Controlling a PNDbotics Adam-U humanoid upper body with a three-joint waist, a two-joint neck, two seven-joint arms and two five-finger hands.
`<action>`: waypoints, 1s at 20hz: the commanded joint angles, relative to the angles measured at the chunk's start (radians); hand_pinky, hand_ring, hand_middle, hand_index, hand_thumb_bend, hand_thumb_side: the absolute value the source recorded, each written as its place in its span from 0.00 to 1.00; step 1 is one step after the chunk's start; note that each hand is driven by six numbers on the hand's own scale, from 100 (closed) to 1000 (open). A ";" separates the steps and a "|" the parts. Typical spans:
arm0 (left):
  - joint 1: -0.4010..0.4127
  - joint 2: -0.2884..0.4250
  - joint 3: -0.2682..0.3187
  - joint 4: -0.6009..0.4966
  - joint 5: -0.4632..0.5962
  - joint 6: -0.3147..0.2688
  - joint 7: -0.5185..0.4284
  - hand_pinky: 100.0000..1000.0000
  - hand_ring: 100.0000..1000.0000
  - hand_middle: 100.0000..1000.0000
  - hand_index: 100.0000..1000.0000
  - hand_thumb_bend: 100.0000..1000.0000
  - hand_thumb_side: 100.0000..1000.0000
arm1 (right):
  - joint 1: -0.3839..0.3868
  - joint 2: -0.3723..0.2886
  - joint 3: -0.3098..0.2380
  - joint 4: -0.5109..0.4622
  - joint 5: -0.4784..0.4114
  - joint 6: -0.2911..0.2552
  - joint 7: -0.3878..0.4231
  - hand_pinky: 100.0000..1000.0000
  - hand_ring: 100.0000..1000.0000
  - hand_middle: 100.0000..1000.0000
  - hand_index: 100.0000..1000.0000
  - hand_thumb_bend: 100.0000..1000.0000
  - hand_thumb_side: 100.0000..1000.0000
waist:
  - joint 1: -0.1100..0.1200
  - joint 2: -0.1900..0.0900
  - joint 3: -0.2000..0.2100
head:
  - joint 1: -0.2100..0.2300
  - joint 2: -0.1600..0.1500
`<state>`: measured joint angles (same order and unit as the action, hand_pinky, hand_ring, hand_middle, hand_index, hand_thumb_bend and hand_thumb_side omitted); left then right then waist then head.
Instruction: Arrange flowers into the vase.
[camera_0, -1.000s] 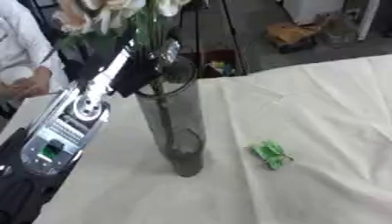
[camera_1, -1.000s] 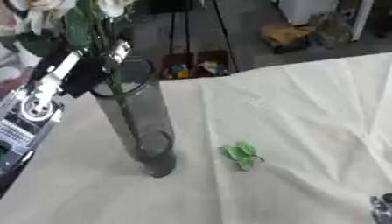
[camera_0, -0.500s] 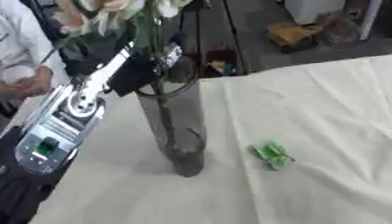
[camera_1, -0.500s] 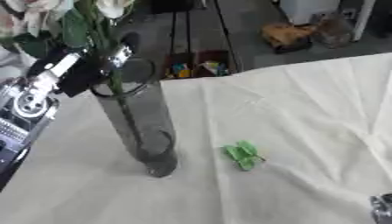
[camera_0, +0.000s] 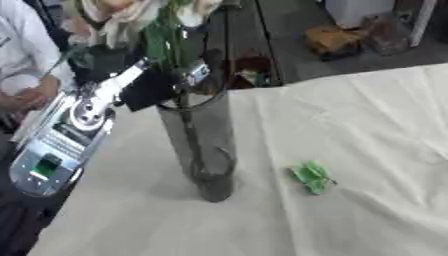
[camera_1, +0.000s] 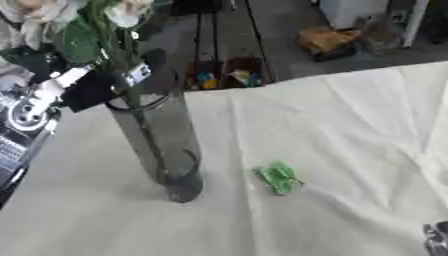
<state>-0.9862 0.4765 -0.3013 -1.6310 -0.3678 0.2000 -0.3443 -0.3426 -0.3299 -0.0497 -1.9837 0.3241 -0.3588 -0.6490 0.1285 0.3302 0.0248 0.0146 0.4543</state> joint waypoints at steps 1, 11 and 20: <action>-0.020 0.036 0.028 -0.018 0.022 0.001 -0.021 1.00 1.00 1.00 1.00 0.27 1.00 | -0.006 -0.011 -0.004 -0.016 -0.002 -0.002 0.003 0.63 0.63 0.41 0.65 0.00 0.94 | -0.006 -0.020 0.001 | -0.001 -0.013; -0.023 0.047 0.047 -0.026 0.044 0.000 -0.039 1.00 1.00 1.00 1.00 0.28 1.00 | -0.003 -0.011 -0.004 -0.016 -0.004 0.000 0.003 0.63 0.63 0.40 0.65 0.00 0.94 | -0.004 -0.020 0.000 | -0.002 -0.013; -0.021 0.060 0.057 -0.033 0.023 -0.006 -0.064 1.00 1.00 1.00 1.00 0.30 1.00 | -0.001 -0.012 -0.005 -0.016 -0.006 0.001 0.003 0.63 0.63 0.40 0.65 0.00 0.94 | -0.002 -0.020 0.001 | -0.002 -0.013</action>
<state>-0.9877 0.5009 -0.2652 -1.6472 -0.3384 0.1961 -0.4019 -0.3349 -0.3299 -0.0497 -1.9837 0.3228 -0.3571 -0.6474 0.1297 0.3302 0.0246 0.0145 0.4543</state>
